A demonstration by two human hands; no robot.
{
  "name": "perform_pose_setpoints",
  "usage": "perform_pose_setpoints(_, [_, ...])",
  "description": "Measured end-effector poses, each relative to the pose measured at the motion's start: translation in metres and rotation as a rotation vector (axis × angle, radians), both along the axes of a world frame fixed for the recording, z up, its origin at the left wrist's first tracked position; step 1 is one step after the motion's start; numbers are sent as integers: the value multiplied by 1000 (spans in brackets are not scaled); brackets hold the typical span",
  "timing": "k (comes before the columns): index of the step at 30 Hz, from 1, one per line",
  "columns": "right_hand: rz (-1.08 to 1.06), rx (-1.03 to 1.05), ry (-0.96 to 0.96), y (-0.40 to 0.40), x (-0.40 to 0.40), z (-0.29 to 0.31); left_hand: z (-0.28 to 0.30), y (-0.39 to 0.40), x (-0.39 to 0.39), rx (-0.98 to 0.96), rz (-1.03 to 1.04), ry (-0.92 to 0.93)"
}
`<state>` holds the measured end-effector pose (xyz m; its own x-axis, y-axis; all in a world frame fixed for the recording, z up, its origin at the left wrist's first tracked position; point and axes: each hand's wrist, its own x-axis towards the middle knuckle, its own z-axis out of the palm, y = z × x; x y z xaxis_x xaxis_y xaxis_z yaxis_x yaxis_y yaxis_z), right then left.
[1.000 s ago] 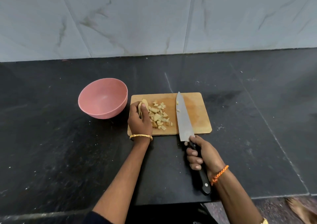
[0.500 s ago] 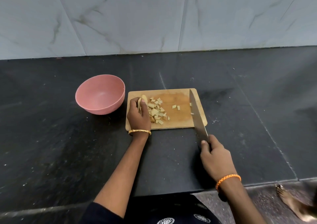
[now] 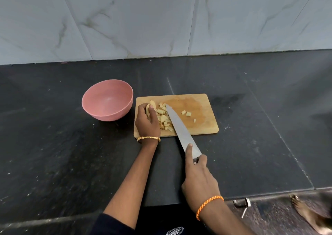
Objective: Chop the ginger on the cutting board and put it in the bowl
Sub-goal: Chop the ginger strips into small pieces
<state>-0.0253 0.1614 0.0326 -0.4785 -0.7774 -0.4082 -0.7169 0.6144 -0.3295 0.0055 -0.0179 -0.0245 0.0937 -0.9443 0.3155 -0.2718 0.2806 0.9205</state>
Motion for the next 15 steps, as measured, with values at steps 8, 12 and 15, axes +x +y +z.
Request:
perform_pose_setpoints(8, [-262,-238,-92,-1,-40,0,0,0,-1,-9,2,-5])
perform_pose_setpoints(12, [-232,-222,-160,-2,-37,1,0,1,-2,-26,5,-9])
perform_pose_setpoints(15, [-185,-229,-196,-10,-27,3,0,1,-2,-26,11,4])
